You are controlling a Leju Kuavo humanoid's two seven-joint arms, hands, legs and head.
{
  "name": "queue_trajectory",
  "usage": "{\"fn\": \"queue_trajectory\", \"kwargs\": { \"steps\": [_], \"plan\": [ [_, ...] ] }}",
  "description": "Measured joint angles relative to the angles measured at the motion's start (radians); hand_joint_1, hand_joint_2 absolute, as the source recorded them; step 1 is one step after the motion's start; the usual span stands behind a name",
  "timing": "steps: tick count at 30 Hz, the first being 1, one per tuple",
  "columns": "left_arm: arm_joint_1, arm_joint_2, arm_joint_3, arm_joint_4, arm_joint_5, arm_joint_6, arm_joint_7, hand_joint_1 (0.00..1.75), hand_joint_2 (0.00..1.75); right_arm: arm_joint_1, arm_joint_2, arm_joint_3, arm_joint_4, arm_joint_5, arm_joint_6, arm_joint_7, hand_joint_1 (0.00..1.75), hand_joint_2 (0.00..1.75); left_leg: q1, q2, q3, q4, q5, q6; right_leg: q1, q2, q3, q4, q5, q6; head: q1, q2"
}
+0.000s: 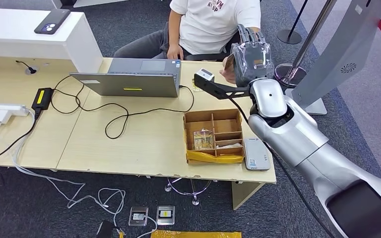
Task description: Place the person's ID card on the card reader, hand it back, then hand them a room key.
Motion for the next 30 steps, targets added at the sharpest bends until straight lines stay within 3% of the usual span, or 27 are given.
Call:
{"fn": "queue_trajectory", "kwargs": {
  "steps": [9, 10, 13, 14, 15, 17, 19, 30],
  "plan": [
    [0.000, 0.004, -0.054, -0.002, 0.010, 0.000, 0.016, 0.00, 0.00, -0.034, 0.057, 0.023, 0.217, 0.006, -0.006, 0.030, 1.75, 1.75, 0.000, 0.000, 0.000, 0.000, 0.000, 0.000, 0.000, 0.000, 0.000, 0.000, 0.000, 0.000, 0.000, 0.000],
    [0.000, 0.005, -0.058, -0.002, 0.010, 0.000, 0.016, 0.00, 0.00, -0.035, 0.061, 0.026, 0.234, 0.006, -0.006, 0.030, 1.67, 1.75, 0.000, 0.000, 0.000, 0.000, 0.000, 0.000, 0.000, 0.000, 0.000, 0.000, 0.000, 0.000, 0.000, 0.000],
    [0.001, 0.007, -0.069, -0.002, 0.014, 0.000, 0.019, 0.00, 0.00, -0.037, 0.068, 0.031, 0.270, 0.006, -0.006, 0.031, 0.36, 1.75, 0.000, 0.000, 0.000, 0.000, 0.000, 0.000, 0.000, 0.000, 0.000, 0.000, 0.000, 0.000, 0.000, 0.000],
    [0.001, 0.007, -0.072, -0.002, 0.015, 0.000, 0.021, 0.00, 0.00, -0.037, 0.070, 0.033, 0.279, 0.006, -0.007, 0.031, 0.00, 1.31, 0.000, 0.000, 0.000, 0.000, 0.000, 0.000, 0.000, 0.000, 0.000, 0.000, 0.000, 0.000, 0.000, 0.000],
    [0.001, 0.008, -0.075, -0.002, 0.017, 0.000, 0.024, 0.00, 0.00, -0.038, 0.072, 0.036, 0.289, 0.005, -0.010, 0.031, 0.00, 0.87, 0.000, 0.000, 0.000, 0.000, 0.000, 0.000, 0.000, 0.000, 0.000, 0.000, 0.000, 0.000, 0.000, 0.000],
    [0.001, 0.009, -0.079, -0.002, 0.019, 0.000, 0.032, 0.00, 0.00, -0.038, 0.075, 0.042, 0.308, 0.002, -0.025, 0.032, 0.00, 0.87, 0.000, 0.000, 0.000, 0.000, 0.000, 0.000, 0.000, 0.000, 0.000, 0.000, 0.000, 0.000, 0.000, 0.000],
    [0.001, 0.011, -0.084, -0.003, 0.022, 0.000, 0.041, 0.00, 0.00, -0.038, 0.077, 0.046, 0.325, -0.004, -0.053, 0.035, 0.00, 1.75, 0.000, 0.000, 0.000, 0.000, 0.000, 0.000, 0.000, 0.000, 0.000, 0.000, 0.000, 0.000, 0.000, 0.000],
    [0.004, 0.019, -0.104, -0.011, 0.034, 0.000, 0.075, 0.00, 0.00, -0.036, 0.069, 0.052, 0.355, -0.053, -0.333, 0.011, 0.00, 1.75, 0.000, 0.001, 0.001, 0.000, 0.000, 0.000, 0.000, 0.001, -0.001, 0.000, 0.000, 0.000, 0.000, 0.000]
  ]
}}
